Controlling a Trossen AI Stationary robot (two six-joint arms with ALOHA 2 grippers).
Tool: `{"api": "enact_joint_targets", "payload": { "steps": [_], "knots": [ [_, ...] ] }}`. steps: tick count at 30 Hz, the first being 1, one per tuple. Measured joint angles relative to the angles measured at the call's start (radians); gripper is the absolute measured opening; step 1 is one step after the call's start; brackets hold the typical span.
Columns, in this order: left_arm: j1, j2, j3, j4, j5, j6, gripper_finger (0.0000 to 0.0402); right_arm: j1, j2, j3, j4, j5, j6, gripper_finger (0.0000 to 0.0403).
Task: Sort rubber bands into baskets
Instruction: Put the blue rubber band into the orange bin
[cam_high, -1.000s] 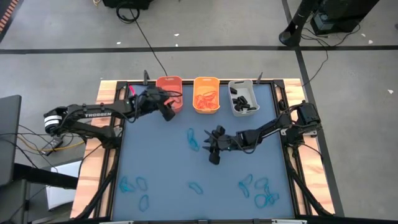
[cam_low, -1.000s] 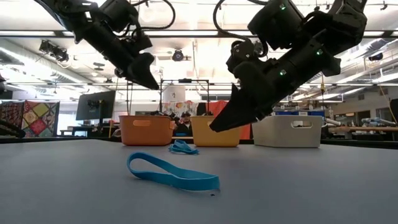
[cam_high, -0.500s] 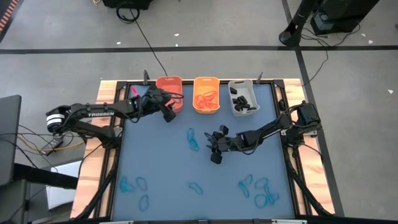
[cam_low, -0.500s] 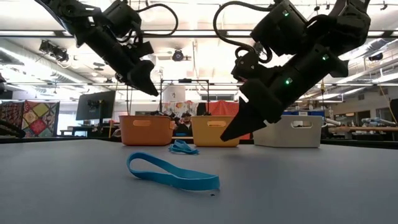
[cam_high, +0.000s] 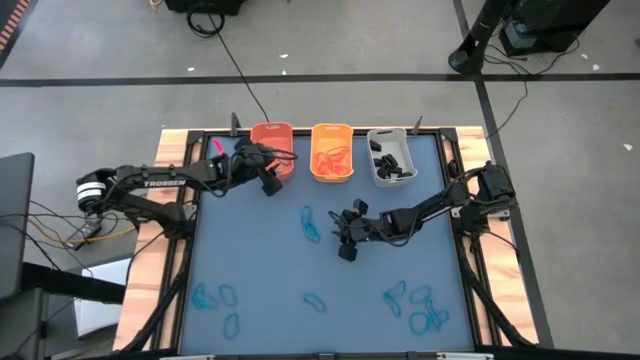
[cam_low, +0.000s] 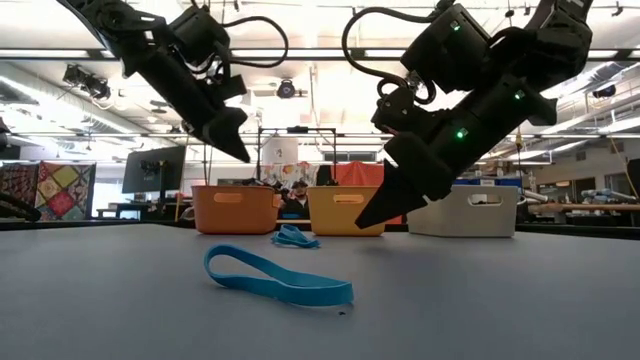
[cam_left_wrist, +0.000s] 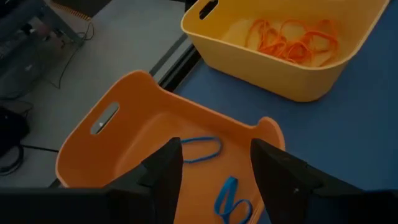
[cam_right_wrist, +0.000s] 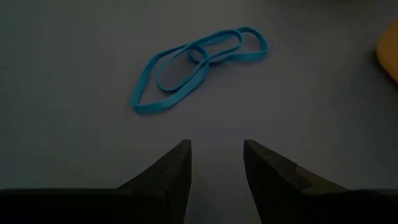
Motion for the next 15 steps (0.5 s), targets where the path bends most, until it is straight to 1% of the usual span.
{"api": "enact_joint_targets", "payload": {
  "steps": [6, 8, 12, 15],
  "knots": [
    [-0.007, -0.002, 0.000, -0.006, -0.001, -0.019, 0.0193, 0.010, 0.000, 0.000, -0.002, 0.001, 0.009, 0.0158],
    [-0.027, -0.029, 0.000, -0.044, 0.022, -0.045, 0.0192, 0.009, 0.000, 0.000, -0.004, -0.002, 0.006, 0.0158],
    [-0.121, -0.133, 0.000, -0.136, 0.037, -0.115, 0.0176, 0.008, 0.000, 0.000, -0.026, -0.015, -0.048, 0.0158],
    [-0.224, -0.223, 0.000, -0.247, 0.038, -0.225, 0.0160, 0.009, 0.000, 0.000, -0.040, -0.065, -0.064, 0.0158]
  ]
}}
